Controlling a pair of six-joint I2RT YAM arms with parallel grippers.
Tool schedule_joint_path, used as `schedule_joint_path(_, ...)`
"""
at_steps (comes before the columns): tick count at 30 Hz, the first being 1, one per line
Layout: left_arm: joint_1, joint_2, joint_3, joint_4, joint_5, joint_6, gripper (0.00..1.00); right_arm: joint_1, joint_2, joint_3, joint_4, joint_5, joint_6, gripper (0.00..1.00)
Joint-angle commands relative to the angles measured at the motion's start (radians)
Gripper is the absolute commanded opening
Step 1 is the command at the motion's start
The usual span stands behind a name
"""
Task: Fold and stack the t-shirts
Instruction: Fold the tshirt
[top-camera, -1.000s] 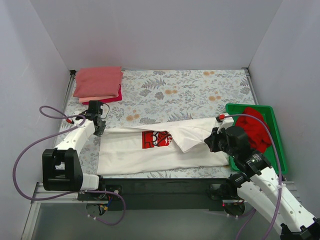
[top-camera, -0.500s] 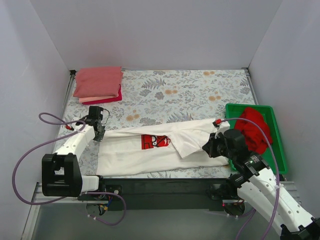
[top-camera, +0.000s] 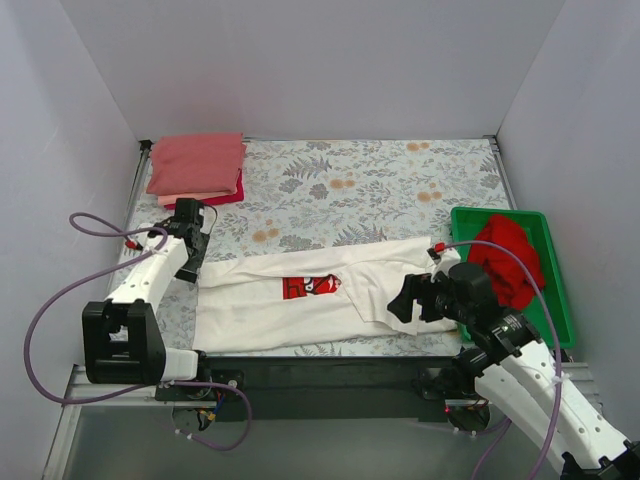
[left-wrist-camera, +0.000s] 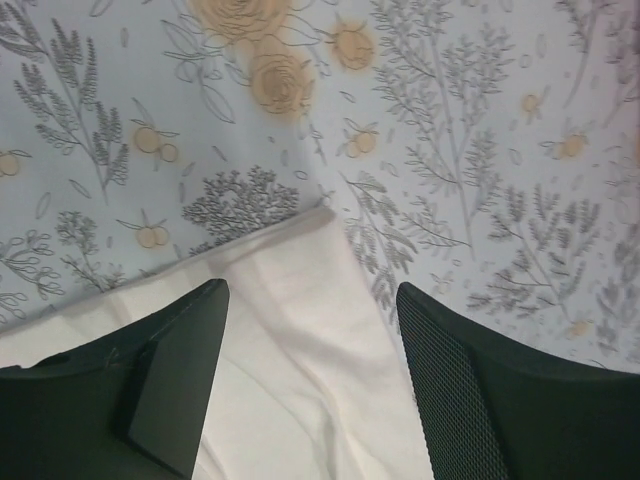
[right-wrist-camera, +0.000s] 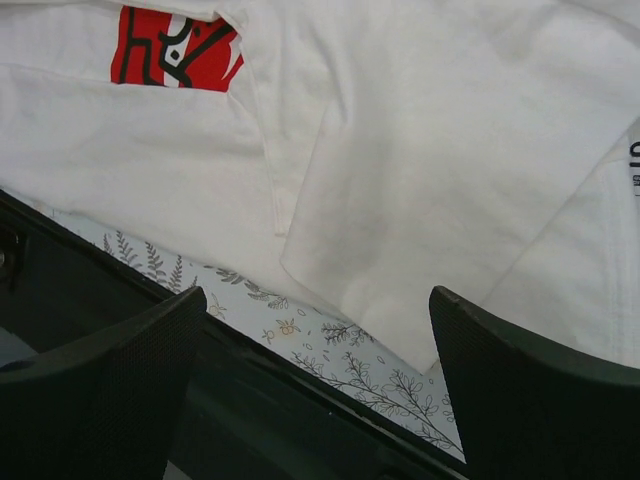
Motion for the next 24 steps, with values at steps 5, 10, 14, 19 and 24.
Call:
schedule_joint_path(5, -0.011, 0.001, 0.078, 0.084, 0.149, 0.106, 0.68, 0.004, 0.056, 0.115, 0.054, 0.11, 0.006, 0.99)
schedule_joint_path(10, -0.064, 0.015, 0.035, 0.231, 0.316, 0.268, 0.68, 0.004, 0.191, 0.088, 0.152, 0.096, 0.025, 0.98)
schedule_joint_path(14, -0.106, 0.068, 0.004, 0.291, 0.359, 0.293, 0.68, 0.004, 0.315, 0.082, 0.215, 0.129, 0.055, 0.98)
schedule_joint_path(19, -0.11, 0.154, -0.033, 0.288, 0.361, 0.31, 0.68, 0.001, 0.472, 0.077, 0.249, 0.181, 0.068, 0.98)
schedule_joint_path(24, -0.11, 0.145, -0.099, 0.279, 0.292, 0.264, 0.68, -0.022, 0.631, 0.057, 0.284, 0.255, 0.05, 0.98)
